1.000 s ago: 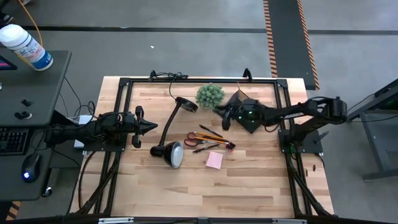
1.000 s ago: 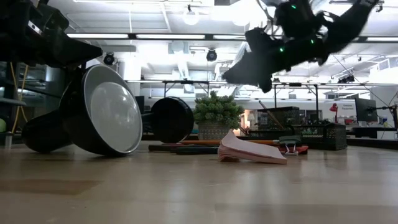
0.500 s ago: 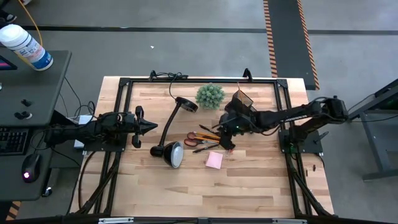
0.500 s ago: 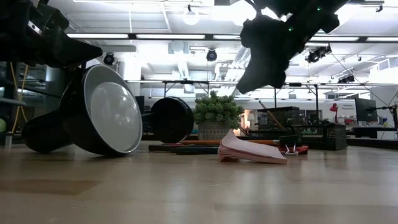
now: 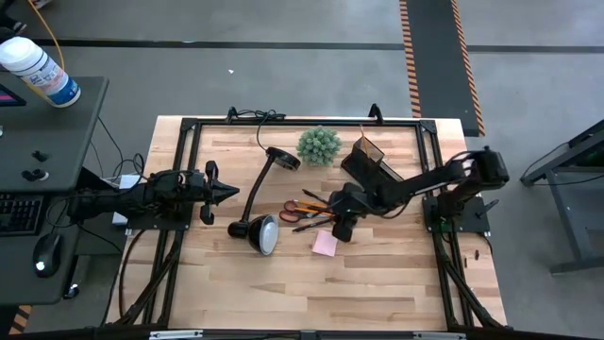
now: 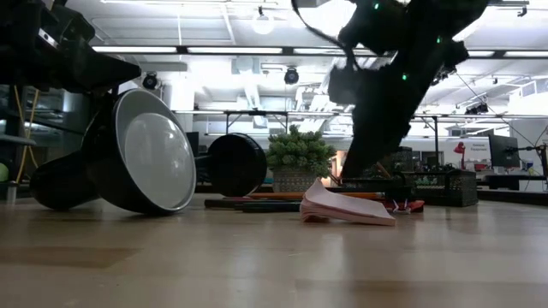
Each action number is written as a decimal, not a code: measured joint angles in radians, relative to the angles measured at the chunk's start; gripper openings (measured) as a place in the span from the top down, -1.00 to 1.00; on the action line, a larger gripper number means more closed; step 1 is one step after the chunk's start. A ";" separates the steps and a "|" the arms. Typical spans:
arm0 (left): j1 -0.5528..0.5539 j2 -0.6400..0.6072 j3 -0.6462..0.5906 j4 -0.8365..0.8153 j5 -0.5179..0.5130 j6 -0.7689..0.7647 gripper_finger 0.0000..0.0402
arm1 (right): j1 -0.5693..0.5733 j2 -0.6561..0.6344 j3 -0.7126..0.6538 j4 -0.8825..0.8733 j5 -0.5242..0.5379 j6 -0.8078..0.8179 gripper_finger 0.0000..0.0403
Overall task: Pick and place office supplies into organizer
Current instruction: Put the bottom pencil into the top left section of the desk organizer
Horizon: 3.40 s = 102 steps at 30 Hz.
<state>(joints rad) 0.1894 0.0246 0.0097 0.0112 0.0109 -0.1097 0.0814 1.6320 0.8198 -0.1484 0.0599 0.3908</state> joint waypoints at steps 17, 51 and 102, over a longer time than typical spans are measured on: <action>0.000 0.000 0.000 0.000 0.000 0.000 1.00 | 0.000 0.057 0.000 0.001 0.060 -0.009 0.56; 0.000 0.000 0.000 0.000 0.000 0.008 1.00 | -0.003 0.222 0.182 0.188 0.064 -0.240 0.56; 0.000 0.046 0.000 0.000 0.003 0.007 1.00 | -0.044 0.380 0.391 0.026 -0.024 -0.285 0.75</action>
<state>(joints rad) 0.1894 0.0708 0.0097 0.0109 0.0143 -0.1024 0.0375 2.0125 1.2110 -0.1229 0.0361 0.1055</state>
